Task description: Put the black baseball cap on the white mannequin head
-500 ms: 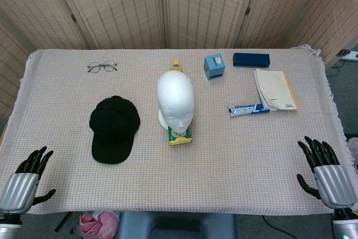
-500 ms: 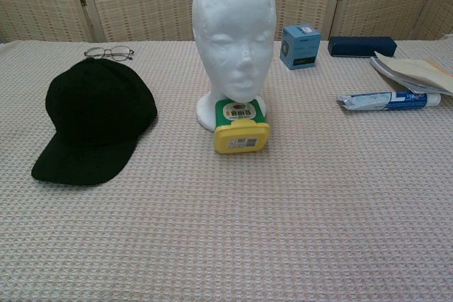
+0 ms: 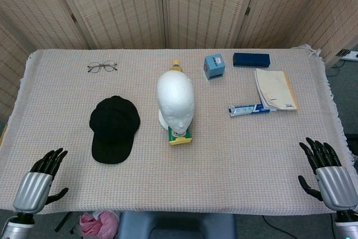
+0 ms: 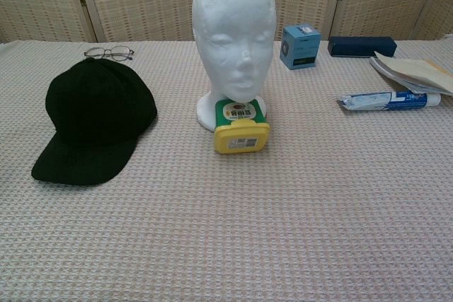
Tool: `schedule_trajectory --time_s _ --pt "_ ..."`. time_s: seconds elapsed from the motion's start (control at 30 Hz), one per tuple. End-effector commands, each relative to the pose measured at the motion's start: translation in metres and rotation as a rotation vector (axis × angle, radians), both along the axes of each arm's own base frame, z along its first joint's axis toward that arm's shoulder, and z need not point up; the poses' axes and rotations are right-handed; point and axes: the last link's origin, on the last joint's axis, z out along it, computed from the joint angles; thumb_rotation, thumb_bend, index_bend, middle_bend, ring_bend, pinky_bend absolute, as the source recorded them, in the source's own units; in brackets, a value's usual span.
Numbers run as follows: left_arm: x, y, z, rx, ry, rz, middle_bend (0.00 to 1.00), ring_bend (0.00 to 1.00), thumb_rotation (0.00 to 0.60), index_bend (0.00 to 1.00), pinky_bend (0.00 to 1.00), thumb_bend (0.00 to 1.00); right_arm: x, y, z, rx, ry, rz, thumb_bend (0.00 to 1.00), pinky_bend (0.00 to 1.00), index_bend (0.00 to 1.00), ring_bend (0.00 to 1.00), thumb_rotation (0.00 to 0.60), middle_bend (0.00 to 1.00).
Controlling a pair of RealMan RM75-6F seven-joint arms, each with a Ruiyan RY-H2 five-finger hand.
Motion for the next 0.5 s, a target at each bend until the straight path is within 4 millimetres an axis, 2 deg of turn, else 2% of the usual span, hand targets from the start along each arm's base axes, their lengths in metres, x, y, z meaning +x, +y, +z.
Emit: schedule_trajectory --time_s 0.03,0.27,0.5 --pt "0.011 0.004 -0.022 0.068 -0.005 -0.102 0.31 0.27 0.6 0.23 0.41 0.16 0.001 0.0 0.0 0.0 -0.003 0.006 0.29 0.0 0.0 0.0 0.6 0.0" --pt "0.025 0.004 -0.058 0.135 -0.027 -0.135 0.37 0.29 0.6 0.27 0.43 0.16 0.001 -0.001 0.0 0.013 -0.009 0.013 0.29 0.0 0.0 0.0 0.6 0.0" --pt "0.023 0.012 -0.091 0.169 0.001 -0.165 0.38 0.29 0.6 0.27 0.43 0.16 0.003 0.004 0.005 -0.006 -0.023 0.03 0.29 0.0 0.0 0.0 0.6 0.0"
